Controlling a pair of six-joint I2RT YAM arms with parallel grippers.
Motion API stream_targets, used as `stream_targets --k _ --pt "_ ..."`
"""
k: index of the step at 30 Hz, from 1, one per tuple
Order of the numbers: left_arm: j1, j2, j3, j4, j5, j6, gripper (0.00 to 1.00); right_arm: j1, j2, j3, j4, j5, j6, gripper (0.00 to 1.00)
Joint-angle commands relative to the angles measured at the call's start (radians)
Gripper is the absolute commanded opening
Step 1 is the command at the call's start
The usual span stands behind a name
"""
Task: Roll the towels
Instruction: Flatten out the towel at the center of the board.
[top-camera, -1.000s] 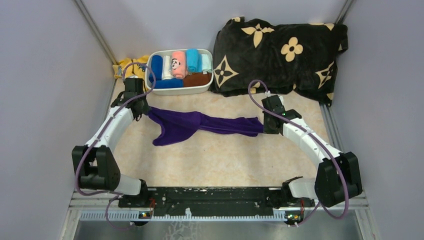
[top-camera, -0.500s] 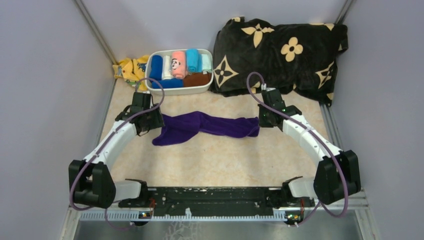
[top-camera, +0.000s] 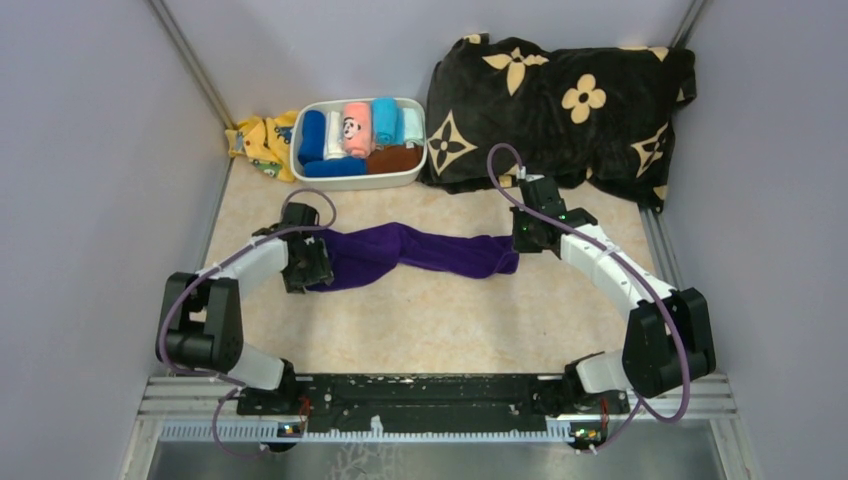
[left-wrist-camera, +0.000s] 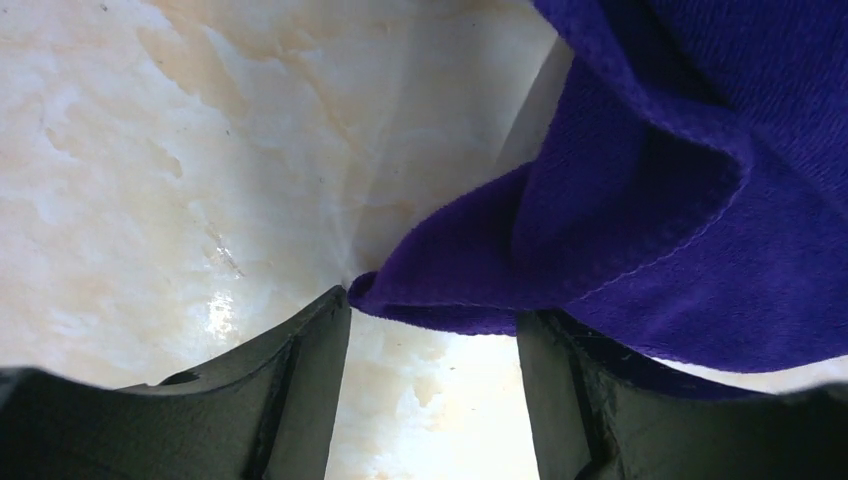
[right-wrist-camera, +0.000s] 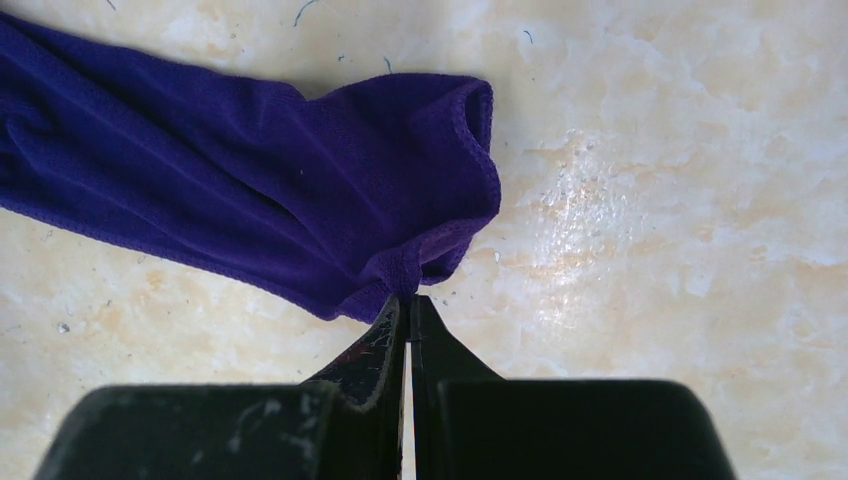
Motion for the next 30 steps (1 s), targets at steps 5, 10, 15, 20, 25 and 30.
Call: stream_targets --k 5,10,15,20,25,30 --pt "0.032 0.123 0.074 0.052 0.010 0.025 0.37 -0.006 -0.040 -0.011 0.056 -0.009 -0.024 0.00" --pt "0.036 -0.024 0.070 -0.011 -0.001 0.019 0.00 -0.006 -0.052 -0.002 0.015 0.038 -0.047 0.00" --pt "0.060 -0.326 0.155 -0.162 -0.082 -0.005 0.00 -0.009 -0.068 0.026 -0.052 0.093 -0.071 0.00" --pt "0.063 -0.469 0.332 -0.253 -0.197 -0.007 0.00 -0.009 -0.104 0.042 -0.123 0.098 -0.093 0.00" --pt "0.063 -0.450 0.463 -0.221 -0.266 0.027 0.00 -0.009 -0.162 0.049 -0.183 0.100 -0.100 0.00" --pt "0.065 -0.327 0.497 -0.090 -0.329 0.099 0.01 -0.009 -0.204 0.060 -0.203 0.113 -0.101 0.00"
